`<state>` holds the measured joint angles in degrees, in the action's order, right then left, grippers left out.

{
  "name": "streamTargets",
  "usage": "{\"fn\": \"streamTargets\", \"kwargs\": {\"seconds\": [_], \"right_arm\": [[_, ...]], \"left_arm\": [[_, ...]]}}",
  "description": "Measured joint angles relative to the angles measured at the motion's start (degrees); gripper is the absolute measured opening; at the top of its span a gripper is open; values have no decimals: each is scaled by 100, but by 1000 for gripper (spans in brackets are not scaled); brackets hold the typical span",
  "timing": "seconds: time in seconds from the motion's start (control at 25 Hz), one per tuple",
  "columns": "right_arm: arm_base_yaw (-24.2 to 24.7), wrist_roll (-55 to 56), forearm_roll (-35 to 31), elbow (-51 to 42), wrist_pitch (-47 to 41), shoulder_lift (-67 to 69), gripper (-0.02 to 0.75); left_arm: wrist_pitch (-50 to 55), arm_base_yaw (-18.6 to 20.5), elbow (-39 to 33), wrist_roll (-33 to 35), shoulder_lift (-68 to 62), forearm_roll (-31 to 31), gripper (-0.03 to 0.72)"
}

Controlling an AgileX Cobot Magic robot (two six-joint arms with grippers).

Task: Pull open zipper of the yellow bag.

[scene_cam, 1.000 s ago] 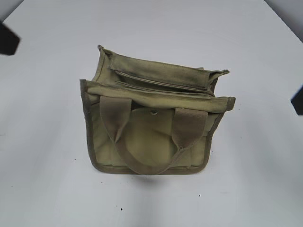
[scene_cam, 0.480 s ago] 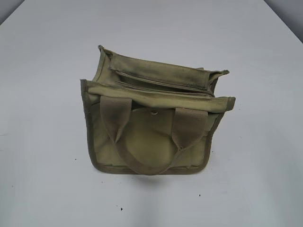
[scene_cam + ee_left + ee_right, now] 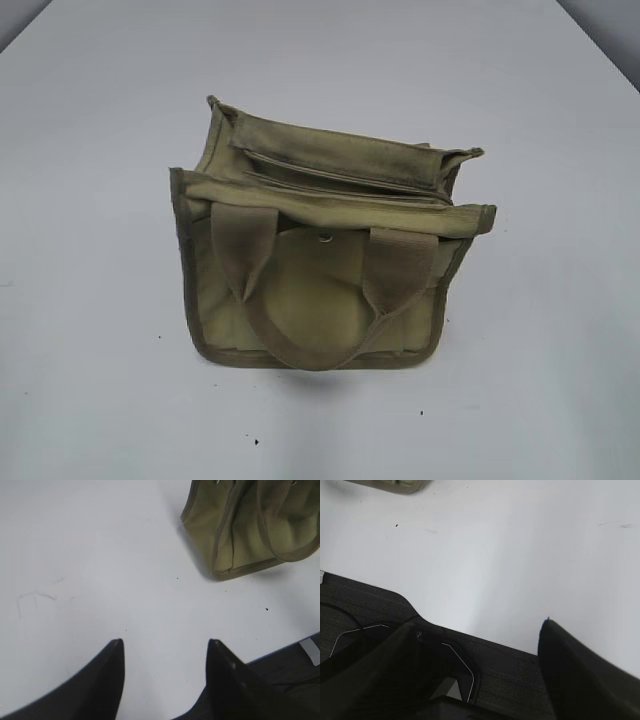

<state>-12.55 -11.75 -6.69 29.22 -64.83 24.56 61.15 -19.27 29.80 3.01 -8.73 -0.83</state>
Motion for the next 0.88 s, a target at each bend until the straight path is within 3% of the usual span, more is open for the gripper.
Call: {"fn": "streamTargets", "kwargs": {"seconds": [0.88], "right_arm": [[0, 0, -5, -133, 195, 0, 575]], "left_arm": [[-26, 33, -4, 0, 24, 0, 379]]}}
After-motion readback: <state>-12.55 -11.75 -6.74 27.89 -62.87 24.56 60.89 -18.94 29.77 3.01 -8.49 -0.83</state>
